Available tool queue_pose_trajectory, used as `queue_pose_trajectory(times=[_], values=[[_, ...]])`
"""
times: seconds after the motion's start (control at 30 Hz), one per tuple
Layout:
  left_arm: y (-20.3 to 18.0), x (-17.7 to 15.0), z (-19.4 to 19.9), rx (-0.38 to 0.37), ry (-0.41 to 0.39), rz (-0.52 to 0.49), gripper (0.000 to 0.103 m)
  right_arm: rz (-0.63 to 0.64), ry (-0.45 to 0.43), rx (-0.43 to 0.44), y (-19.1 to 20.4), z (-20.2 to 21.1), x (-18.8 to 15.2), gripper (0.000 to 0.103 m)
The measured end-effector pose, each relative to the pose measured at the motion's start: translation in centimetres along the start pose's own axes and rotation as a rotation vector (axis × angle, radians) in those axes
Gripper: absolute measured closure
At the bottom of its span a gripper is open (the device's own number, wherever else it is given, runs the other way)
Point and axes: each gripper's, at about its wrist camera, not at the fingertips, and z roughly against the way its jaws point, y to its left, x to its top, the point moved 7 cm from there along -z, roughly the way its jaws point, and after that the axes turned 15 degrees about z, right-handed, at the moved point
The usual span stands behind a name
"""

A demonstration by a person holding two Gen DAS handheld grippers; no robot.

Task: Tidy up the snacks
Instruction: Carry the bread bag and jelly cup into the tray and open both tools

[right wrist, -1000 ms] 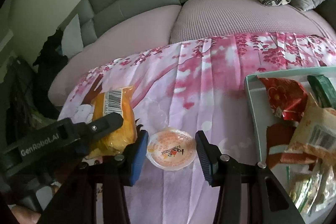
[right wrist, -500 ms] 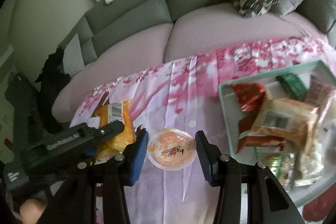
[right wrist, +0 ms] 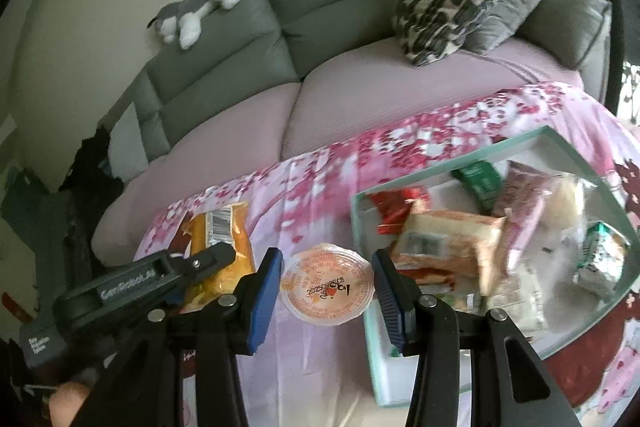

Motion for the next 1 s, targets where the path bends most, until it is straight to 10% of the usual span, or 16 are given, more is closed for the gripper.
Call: queue_pose_trajectory(times=[1.0], values=[[-9.0,-11.4,-5.0,-0.020,0.220,-0.269,0.062,-0.296,-0.037,-0.230,-16.2,6.3,-2.6,0.054]])
